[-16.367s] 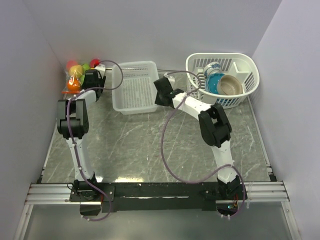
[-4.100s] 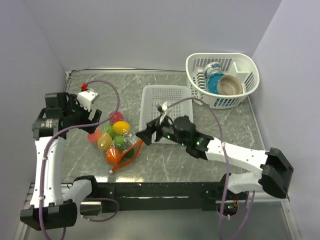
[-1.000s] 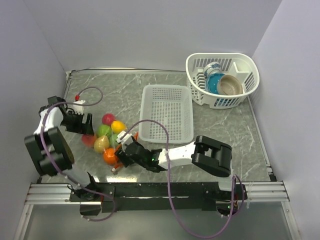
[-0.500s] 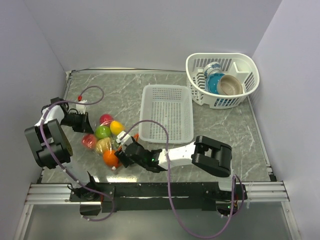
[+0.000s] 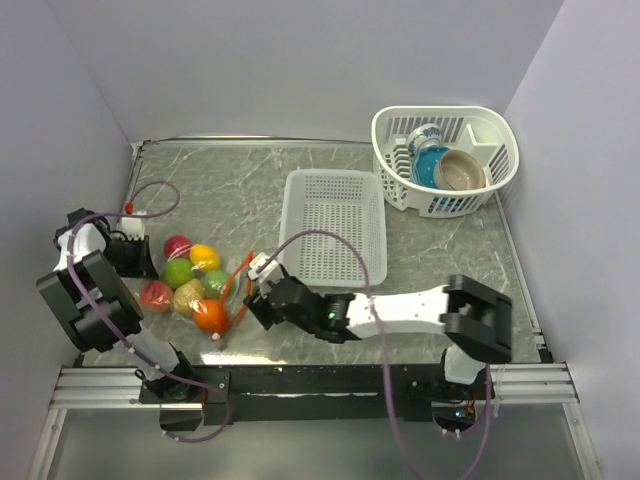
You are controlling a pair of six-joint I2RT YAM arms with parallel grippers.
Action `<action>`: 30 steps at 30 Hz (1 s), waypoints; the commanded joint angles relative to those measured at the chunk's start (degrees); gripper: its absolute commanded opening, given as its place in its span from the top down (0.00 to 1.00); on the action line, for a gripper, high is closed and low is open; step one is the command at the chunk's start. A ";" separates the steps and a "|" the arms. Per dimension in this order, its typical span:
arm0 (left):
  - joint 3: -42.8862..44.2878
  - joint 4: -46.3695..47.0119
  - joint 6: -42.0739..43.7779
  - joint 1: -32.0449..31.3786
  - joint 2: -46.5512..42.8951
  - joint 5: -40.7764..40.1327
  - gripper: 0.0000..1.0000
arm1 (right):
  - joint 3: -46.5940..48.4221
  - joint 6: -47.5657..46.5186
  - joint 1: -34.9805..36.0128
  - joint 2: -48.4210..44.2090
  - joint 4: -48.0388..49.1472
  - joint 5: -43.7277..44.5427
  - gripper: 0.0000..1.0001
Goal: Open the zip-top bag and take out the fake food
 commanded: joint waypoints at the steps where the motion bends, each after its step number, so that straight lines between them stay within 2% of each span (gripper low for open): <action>1: -0.69 2.09 1.40 0.67 -2.68 -2.06 0.99 | -0.72 -3.36 -3.64 -10.38 0.08 3.65 0.75; 3: -1.13 2.09 1.31 0.59 -3.30 -1.36 0.99 | -0.46 -3.72 -6.72 -11.97 -0.54 3.48 0.74; 5: -1.39 2.18 1.05 0.59 -3.73 -1.27 0.99 | -0.28 -2.67 -13.13 -12.95 -1.33 2.77 0.75; 8: -2.44 3.23 0.96 0.59 -4.79 -1.97 0.99 | 0.42 2.76 -22.16 -11.55 -3.86 3.83 0.84; 11: -3.15 4.99 -0.09 0.67 -5.84 -3.37 0.99 | 3.31 3.84 -25.19 -7.68 -7.30 3.90 0.85; 12: -3.24 5.16 -0.27 0.67 -6.02 -3.72 0.99 | 4.54 2.01 -25.11 -6.72 -7.92 4.26 0.79; 13: -3.24 5.43 -0.36 0.59 -6.20 -3.81 0.99 | 5.25 1.73 -25.11 -4.97 -8.53 3.48 0.52; 14: -3.33 5.52 -0.27 0.67 -6.37 -3.64 0.99 | 5.86 1.73 -25.11 -4.43 -9.15 3.30 0.36; 15: -3.41 5.69 -0.27 0.59 -6.55 -3.55 0.99 | 6.30 1.29 -25.02 -4.25 -9.07 3.21 0.26; 16: -3.33 6.04 -0.53 0.50 -6.55 -3.55 0.99 | 6.22 1.37 -25.02 -4.33 -8.72 3.65 0.05; 17: -2.98 6.31 -0.80 0.41 -6.12 -3.46 0.99 | 6.22 1.38 -24.84 -4.77 -7.67 4.09 0.00; 21: -0.52 6.66 -2.38 -0.82 -3.39 -3.29 0.99 | 5.35 -1.59 -22.92 -9.15 -5.03 7.94 0.00; 24: 1.15 7.97 -4.49 -3.01 -1.11 -4.08 0.99 | 4.03 -7.13 -16.68 -10.92 -1.07 13.66 0.00; 30: 2.83 9.99 -8.97 -9.78 0.92 -6.10 0.99 | 1.65 -7.94 -3.85 -8.22 4.81 7.62 0.00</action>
